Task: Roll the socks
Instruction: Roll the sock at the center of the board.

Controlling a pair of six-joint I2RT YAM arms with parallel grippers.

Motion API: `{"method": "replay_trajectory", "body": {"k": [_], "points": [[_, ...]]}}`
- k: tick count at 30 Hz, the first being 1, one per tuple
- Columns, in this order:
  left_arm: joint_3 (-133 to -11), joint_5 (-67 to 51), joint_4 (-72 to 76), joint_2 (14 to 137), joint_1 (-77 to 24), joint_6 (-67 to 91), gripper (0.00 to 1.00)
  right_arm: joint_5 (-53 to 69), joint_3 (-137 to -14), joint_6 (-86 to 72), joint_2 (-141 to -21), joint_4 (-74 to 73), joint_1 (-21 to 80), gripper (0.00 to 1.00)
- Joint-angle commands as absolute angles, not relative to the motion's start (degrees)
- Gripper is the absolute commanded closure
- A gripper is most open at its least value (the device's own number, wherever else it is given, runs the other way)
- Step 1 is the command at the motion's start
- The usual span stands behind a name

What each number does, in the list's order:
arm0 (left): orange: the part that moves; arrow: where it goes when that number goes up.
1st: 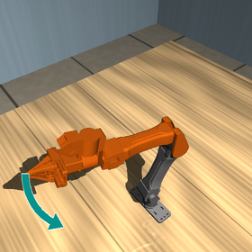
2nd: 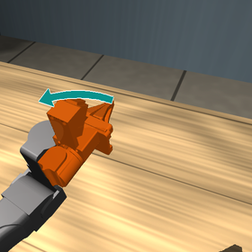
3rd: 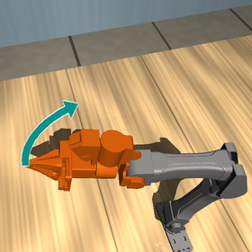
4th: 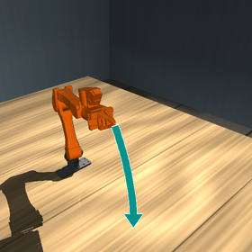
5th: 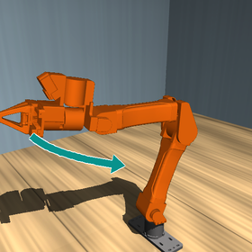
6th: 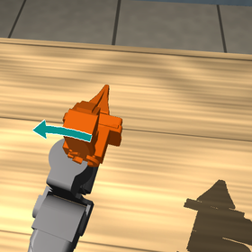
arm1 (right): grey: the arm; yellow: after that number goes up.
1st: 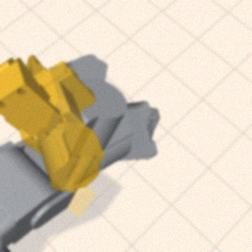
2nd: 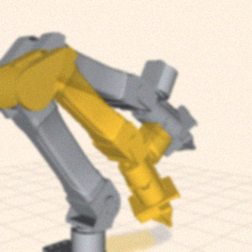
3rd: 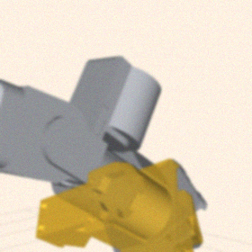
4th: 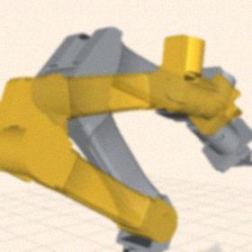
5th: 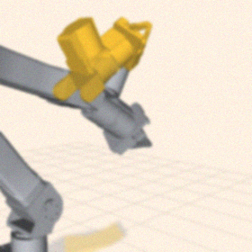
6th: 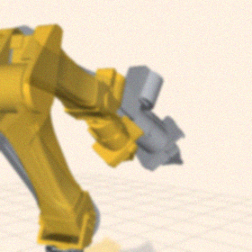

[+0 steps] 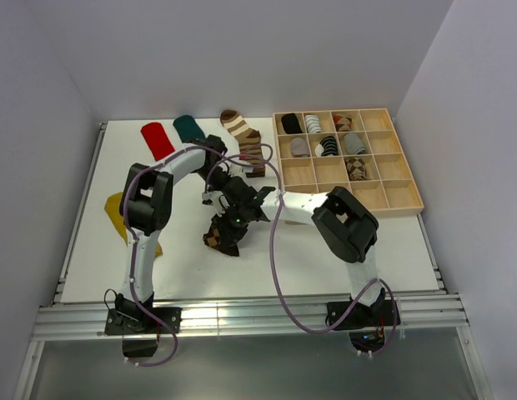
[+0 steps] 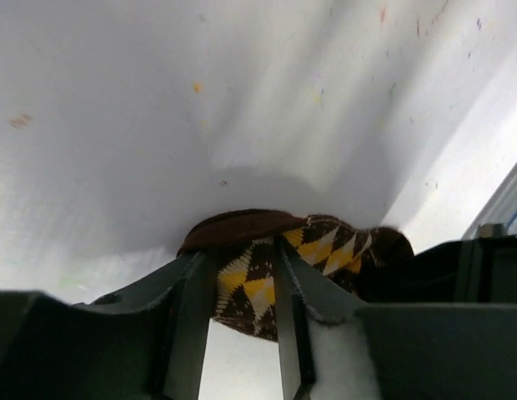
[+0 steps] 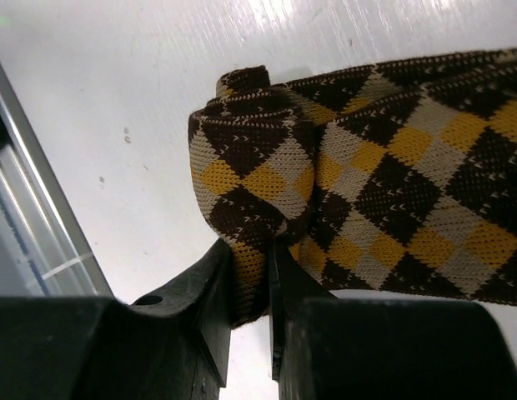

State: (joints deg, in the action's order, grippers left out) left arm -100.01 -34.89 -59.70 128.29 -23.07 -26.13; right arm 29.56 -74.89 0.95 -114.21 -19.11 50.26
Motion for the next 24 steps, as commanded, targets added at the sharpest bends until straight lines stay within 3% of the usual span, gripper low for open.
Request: {"method": "replay_trajectory", "body": {"k": [1,14,24], "points": [[-103.79,-35.33,-53.35,125.69,-23.20,-26.46,0.59,28.92,-73.56,-2.00,-120.66,-24.70,49.49,1.00],[-104.95,-31.03,-44.48,118.39,-22.15,-18.82,0.51,29.09,-73.12,-3.87,-123.05,-24.17,47.81,1.00],[-102.75,-31.12,-35.32,103.73,-8.89,-13.87,0.45,31.73,-76.64,-4.22,-125.33,-28.12,46.23,0.99]]}}
